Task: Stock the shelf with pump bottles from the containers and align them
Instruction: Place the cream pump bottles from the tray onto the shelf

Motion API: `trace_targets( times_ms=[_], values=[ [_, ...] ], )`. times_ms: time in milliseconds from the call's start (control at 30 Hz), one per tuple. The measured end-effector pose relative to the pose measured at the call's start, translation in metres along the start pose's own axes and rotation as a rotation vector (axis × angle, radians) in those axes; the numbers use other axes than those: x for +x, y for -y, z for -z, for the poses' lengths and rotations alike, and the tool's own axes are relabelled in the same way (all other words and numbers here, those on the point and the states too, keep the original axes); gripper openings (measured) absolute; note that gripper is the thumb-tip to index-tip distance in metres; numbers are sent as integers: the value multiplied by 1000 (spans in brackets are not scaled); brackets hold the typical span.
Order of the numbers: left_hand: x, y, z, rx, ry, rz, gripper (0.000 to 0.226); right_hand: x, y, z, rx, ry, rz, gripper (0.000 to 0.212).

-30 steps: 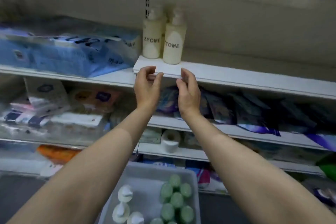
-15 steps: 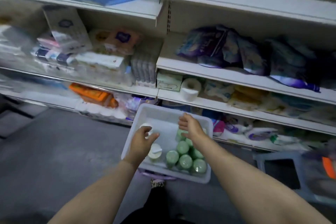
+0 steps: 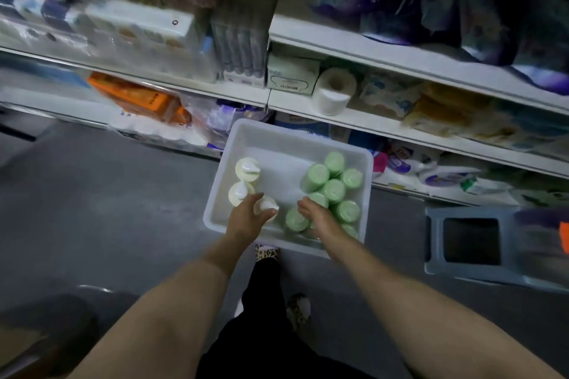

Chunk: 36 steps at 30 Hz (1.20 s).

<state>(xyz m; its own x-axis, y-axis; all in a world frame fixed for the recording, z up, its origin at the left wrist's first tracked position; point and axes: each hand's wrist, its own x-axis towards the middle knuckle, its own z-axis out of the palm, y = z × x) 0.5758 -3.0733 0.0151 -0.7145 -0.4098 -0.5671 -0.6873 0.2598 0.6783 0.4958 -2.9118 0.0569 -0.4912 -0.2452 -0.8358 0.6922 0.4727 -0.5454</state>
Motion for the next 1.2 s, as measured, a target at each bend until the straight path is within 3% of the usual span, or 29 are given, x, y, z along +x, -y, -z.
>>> trace_targets(
  times_ms=[600,800,1000,1200],
  values=[
    [20,11,-15,161,-33,21,50,16,-12,6,-4,-63,-16,42],
    [19,19,-20,243,-82,-19,40,17,-14,9,-34,-40,-6,51],
    [6,16,-13,119,-124,-128,33,3,-10,17,-38,-30,23,54],
    [-14,-34,6,-11,-120,-230,27,-28,2,20,17,-3,97,50]
  ],
)
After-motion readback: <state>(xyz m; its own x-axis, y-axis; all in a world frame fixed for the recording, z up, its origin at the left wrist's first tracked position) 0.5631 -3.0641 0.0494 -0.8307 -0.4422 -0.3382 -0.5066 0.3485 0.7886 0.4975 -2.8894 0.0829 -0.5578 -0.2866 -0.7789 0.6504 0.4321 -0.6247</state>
